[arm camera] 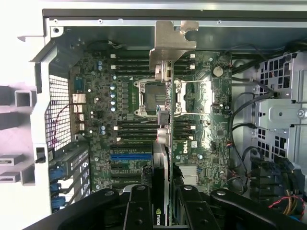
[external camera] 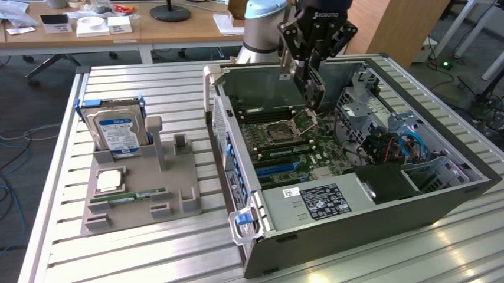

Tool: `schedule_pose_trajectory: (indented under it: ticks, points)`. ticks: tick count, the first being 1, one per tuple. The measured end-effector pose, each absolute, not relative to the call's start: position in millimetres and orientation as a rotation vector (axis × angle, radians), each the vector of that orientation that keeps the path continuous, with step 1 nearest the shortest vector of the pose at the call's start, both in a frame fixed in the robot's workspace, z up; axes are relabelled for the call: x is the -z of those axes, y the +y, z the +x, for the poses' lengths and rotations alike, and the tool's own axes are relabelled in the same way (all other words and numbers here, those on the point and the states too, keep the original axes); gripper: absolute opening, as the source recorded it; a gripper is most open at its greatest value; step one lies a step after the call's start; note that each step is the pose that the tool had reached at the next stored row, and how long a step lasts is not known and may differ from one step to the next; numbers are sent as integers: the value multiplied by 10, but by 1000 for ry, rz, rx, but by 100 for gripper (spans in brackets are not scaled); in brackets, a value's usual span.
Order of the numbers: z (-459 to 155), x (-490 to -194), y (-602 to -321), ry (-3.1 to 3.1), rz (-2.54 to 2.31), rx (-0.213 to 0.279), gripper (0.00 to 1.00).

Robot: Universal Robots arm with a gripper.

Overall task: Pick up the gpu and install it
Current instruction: 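Pick up the gpu and move the gpu toward the slot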

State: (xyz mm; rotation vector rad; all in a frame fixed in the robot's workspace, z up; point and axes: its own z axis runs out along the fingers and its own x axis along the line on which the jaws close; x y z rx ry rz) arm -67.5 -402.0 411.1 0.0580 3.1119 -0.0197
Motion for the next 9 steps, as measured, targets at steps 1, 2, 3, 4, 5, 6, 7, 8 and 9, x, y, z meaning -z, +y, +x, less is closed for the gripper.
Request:
schedule_pose_trajectory:
  ticks: [1,2,3,4,5,6,7,8,9]
  points:
    - [-670,-4111,-4020,3112,58,20,26]
    - [-664,-4111,-4020,3112,58,20,26]
    - [-659,-4111,-4019,3112,58,20,26]
    - [-653,-4111,-4019,3112,58,20,26]
    - [-647,-4111,-4018,3112,58,20,26]
    - [-641,-4111,-4018,3112,58,20,26]
    - [-636,-4111,-4017,3112,58,20,26]
    - [-631,-4111,-4016,3112,58,20,26]
    - [-625,-4111,-4015,3112,58,20,26]
